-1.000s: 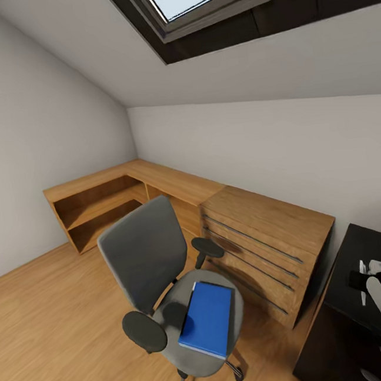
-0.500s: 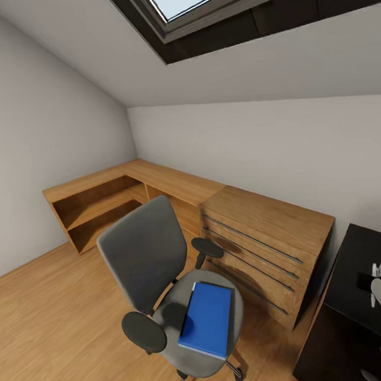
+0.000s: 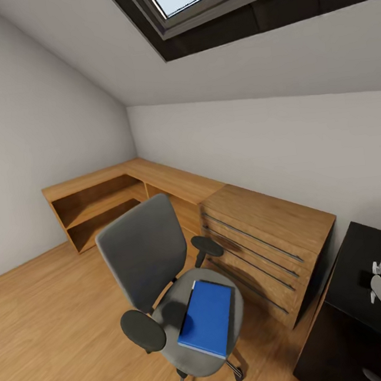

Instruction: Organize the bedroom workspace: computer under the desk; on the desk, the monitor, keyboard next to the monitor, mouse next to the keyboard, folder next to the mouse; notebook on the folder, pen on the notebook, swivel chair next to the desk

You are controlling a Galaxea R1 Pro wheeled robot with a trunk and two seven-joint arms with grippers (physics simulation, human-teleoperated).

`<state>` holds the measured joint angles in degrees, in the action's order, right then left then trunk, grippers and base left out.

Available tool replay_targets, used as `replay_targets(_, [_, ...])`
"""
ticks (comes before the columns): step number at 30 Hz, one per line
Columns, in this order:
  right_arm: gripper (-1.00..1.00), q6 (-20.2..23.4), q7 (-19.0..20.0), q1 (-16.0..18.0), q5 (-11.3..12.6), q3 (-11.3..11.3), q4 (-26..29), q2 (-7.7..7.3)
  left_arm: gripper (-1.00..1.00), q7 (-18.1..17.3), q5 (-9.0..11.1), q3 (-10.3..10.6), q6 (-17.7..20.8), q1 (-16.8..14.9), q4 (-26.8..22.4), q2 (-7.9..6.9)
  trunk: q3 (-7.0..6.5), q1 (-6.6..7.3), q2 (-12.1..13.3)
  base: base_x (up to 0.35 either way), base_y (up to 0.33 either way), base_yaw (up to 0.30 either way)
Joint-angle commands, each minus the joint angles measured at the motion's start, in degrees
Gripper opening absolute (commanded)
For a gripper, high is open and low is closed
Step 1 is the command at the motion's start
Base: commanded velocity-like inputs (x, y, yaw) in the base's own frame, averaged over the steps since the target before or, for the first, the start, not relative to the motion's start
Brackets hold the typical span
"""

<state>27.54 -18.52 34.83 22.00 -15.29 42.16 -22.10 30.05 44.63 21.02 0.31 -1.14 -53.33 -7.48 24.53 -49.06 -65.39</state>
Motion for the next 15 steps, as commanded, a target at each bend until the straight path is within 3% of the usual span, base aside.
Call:
replay_targets(1, [-1.0, 0.11, -0.03, 0.05, 0.42, 0.01, 0.04, 0.0, 1.0, 0.45, 0.28, 0.26, 0.02, -0.04, -0.1, -0.08, 0.25, -0.23, -0.46, 0.0, 0.0, 0.0])
replay_targets(15, [-1.0, 0.14, 0.94, 0.15, -0.72, -0.01, -0.24, 0.04, 1.0, 0.45, 0.28, 0.25, -0.04, -0.05, -0.1, -0.13, 2.76, -3.3, -6.08, 0.0, 0.0, 0.0])
